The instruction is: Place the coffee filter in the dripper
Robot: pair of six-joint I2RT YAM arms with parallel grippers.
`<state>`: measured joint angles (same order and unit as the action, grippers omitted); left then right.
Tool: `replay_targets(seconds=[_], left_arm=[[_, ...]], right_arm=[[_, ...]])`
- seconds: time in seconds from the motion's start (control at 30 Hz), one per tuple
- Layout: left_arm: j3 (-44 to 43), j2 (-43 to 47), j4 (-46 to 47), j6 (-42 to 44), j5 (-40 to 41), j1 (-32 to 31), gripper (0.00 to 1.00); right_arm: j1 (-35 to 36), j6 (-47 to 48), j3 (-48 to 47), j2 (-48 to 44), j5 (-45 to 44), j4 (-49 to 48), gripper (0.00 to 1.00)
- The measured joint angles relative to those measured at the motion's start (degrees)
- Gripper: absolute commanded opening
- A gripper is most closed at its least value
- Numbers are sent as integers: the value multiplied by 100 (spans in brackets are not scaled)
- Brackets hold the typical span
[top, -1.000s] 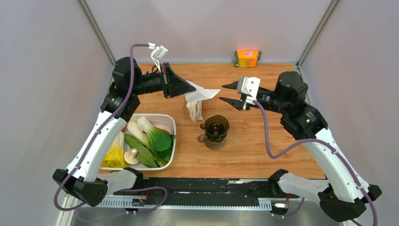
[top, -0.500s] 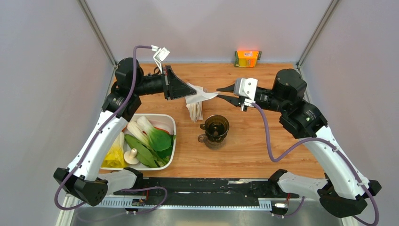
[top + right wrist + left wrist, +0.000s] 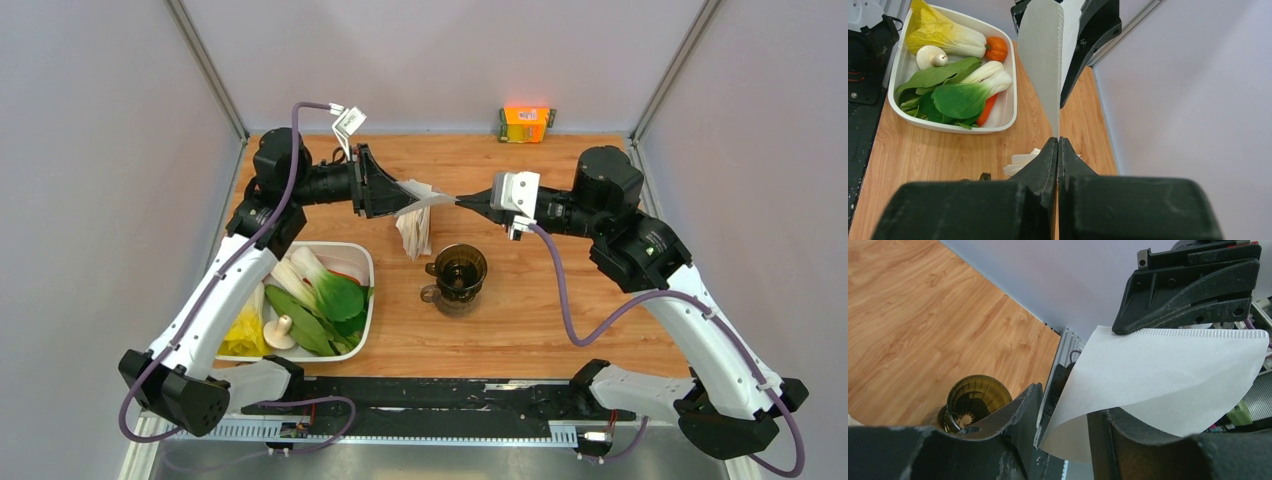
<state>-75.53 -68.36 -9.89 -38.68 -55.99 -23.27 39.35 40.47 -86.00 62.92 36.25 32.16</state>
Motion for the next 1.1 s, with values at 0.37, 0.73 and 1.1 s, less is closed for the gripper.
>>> replay_targets(seconds=[0.37, 0.73, 1.1], left_arm=[[269, -33, 1121, -605, -229, -293, 56], [479, -94, 1274, -774, -321, -424, 38], [608, 109, 1268, -717, 87, -417, 44]], right_arm=[[39, -4, 2, 0, 195, 61, 0], [39, -76, 7, 37, 286, 55, 0], [50, -184, 229, 33, 219, 55, 0]])
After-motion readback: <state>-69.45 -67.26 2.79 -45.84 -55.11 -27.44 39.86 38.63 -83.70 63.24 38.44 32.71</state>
